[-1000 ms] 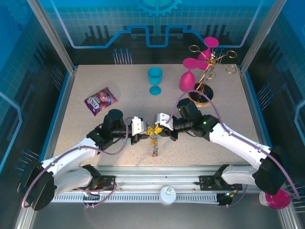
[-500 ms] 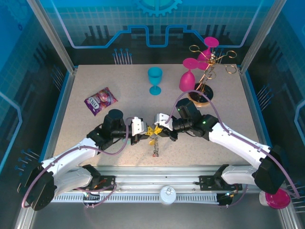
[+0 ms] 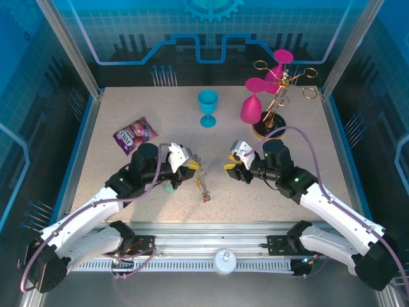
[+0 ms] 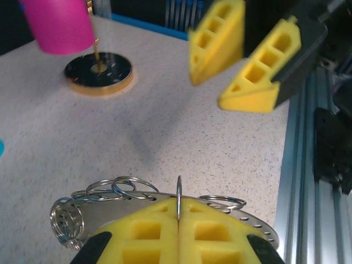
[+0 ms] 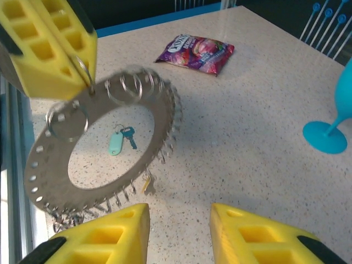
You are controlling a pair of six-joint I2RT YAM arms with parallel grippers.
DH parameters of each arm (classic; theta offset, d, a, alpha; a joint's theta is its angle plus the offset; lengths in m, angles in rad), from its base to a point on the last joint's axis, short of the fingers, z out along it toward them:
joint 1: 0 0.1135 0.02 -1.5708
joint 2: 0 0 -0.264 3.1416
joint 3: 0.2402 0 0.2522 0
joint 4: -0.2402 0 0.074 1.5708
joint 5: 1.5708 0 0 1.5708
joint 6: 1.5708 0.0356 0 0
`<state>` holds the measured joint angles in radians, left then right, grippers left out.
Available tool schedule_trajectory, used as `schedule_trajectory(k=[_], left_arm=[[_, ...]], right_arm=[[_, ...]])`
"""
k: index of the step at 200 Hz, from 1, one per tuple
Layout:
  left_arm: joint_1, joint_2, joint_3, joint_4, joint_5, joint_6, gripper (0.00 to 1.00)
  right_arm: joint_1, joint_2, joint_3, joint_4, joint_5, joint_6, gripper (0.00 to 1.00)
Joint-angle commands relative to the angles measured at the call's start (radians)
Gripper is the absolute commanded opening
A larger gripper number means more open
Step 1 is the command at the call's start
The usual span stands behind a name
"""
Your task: Put the keys on the keyring
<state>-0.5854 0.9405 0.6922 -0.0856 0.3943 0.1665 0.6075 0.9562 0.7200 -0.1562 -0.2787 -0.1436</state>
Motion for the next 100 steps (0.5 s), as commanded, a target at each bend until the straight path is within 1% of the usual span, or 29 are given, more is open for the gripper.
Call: schedule_trajectory(k=[1,28,48,60,76,87,100], left_arm=[[0.01,-0.018,0.063,-0.158,-0.069,-0.21,0.0],[0.037,-0.034,0.057,-0.158,-0.018,-0.289,0.0],[0.063,-0.045,0.046,-0.139,0.018,-0.31,0.0],[0.073,-0.052,0.034,-0.122,0.036,-0.298,0.0],[0.072,-0.069,0.005,-0.099,0.05,-0.202,0.0],[0.07,-0.088,-0.021,-0.086,0.051,-0.094,0.0],[0.069,-0.113,-0.049,-0.077,0.025,0.05,0.0]], right_arm=[[-0.001,-0.014,-0.025,0.029,0.032,0.069,0.34],[0.004,-0.008,-0.022,0.037,0.026,0.073,0.32],[0.007,0.003,-0.02,0.039,0.024,0.073,0.32],[0.01,0.011,-0.019,0.041,0.021,0.075,0.32],[0.014,0.02,-0.018,0.044,0.018,0.075,0.31],[0.015,0.025,-0.016,0.046,0.02,0.073,0.31],[0.015,0.028,-0.017,0.047,0.021,0.068,0.31]])
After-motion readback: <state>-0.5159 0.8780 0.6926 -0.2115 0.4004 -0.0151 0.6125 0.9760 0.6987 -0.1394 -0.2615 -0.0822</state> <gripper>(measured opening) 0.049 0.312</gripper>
